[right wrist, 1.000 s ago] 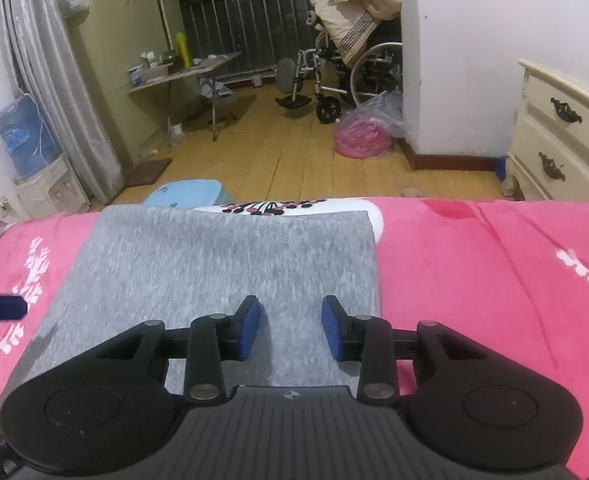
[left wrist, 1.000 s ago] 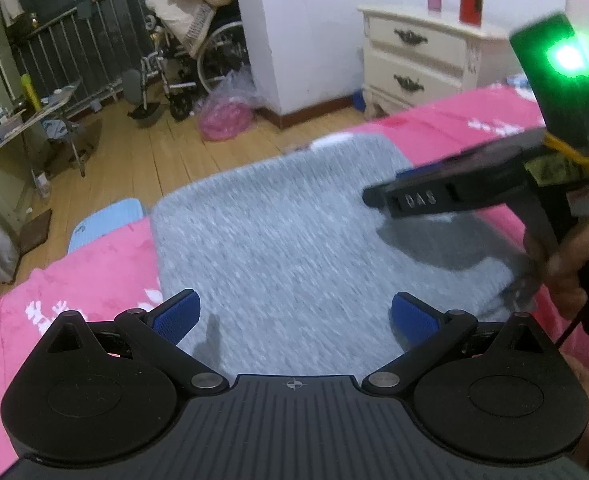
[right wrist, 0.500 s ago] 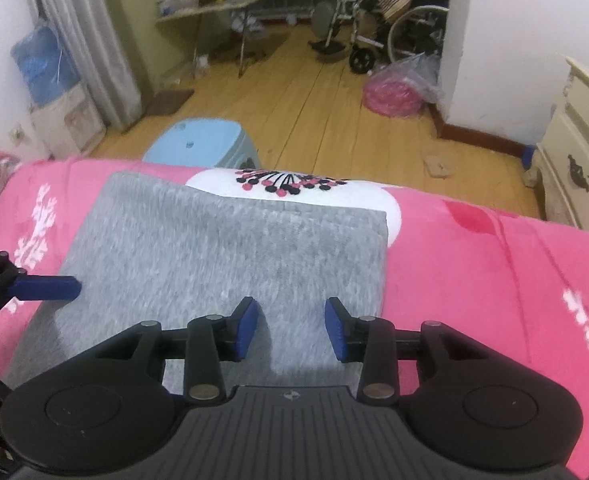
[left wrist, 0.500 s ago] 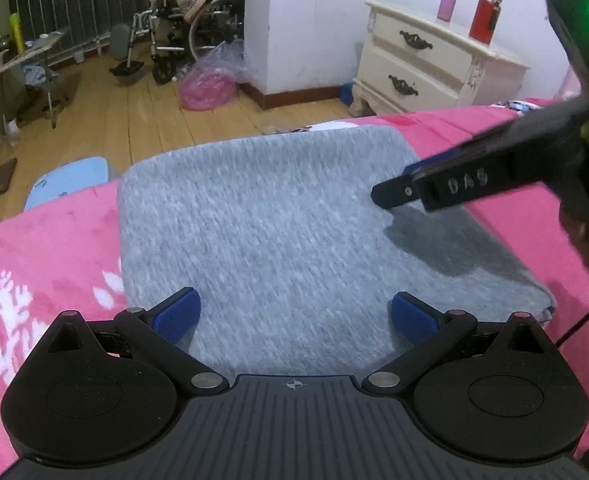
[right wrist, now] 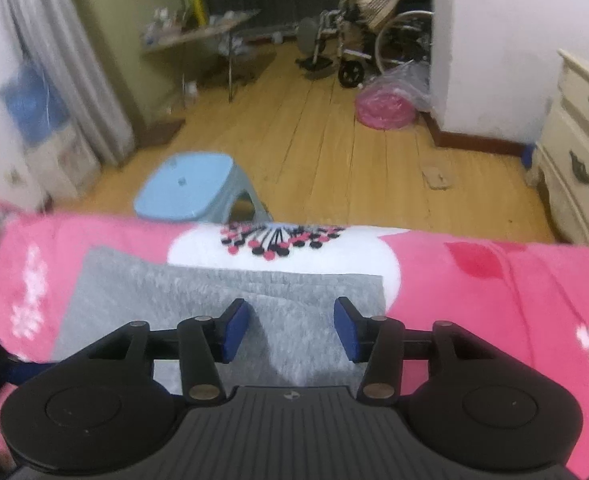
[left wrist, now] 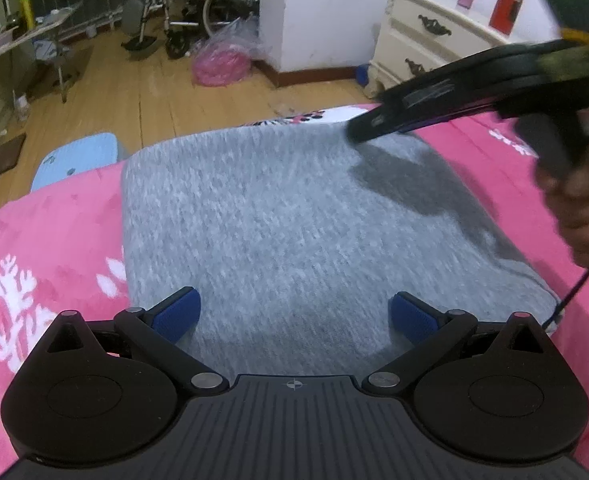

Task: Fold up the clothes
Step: 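Grasp the folded grey bundle's edges with both grippers and lift it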

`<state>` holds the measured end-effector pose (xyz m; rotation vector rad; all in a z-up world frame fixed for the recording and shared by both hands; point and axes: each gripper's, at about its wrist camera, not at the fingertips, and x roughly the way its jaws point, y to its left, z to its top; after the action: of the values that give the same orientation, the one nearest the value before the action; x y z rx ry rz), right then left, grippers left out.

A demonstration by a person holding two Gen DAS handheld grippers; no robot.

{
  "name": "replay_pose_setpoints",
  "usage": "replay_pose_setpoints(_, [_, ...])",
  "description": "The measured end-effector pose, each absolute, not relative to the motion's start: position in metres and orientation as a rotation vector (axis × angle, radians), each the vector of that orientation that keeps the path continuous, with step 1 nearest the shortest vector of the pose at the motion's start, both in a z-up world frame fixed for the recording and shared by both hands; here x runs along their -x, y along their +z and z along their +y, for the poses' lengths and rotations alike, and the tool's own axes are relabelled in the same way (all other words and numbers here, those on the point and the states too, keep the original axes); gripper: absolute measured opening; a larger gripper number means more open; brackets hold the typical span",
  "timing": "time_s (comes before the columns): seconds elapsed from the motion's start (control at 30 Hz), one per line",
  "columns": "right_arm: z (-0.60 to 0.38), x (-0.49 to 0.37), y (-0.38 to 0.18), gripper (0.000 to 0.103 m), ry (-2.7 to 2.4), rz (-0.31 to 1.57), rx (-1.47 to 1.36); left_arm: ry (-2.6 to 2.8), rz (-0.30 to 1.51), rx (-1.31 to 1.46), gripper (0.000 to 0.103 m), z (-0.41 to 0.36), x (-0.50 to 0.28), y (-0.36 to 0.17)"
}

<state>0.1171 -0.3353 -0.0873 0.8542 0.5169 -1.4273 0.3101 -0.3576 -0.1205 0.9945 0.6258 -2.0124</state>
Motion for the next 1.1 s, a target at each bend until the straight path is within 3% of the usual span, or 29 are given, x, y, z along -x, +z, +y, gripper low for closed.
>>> replay_pose_setpoints(0.07, [-0.321,-0.099,-0.092,0.071,-1.426,0.441,-0.941,-1.999,0.632,-1.001,0.103,-0.358,-0.31,-0.12])
replay_pose_setpoints(0.3, [-0.279,-0.031,-0.144,0.075,-1.336,0.111,-1.349,-1.975,0.627,-1.02,0.103,-0.357,-0.307,-0.12])
replay_pose_setpoints(0.47, [-0.271,0.0,-0.165,0.088,-1.228,-0.144,-1.462,-1.962,0.617,-1.032,0.103,-0.356,-0.304,-0.12])
replay_pose_setpoints(0.7, [-0.287,0.009,-0.172,0.092,-1.172,-0.154,-1.45,-1.979,0.599,-1.028,0.103,-0.356,-0.305,-0.116])
replay_pose_setpoints(0.87, [-0.291,0.007,-0.168,0.094,-1.157,-0.13,-1.42,-2.053,0.61,-0.838,0.103,-0.357,-0.347,-0.104])
replay_pose_setpoints(1.1, [-0.297,0.014,-0.169,0.094,-1.18,-0.185,-1.382,-1.967,0.941,-0.73,0.103,-0.392,-0.403,-0.133])
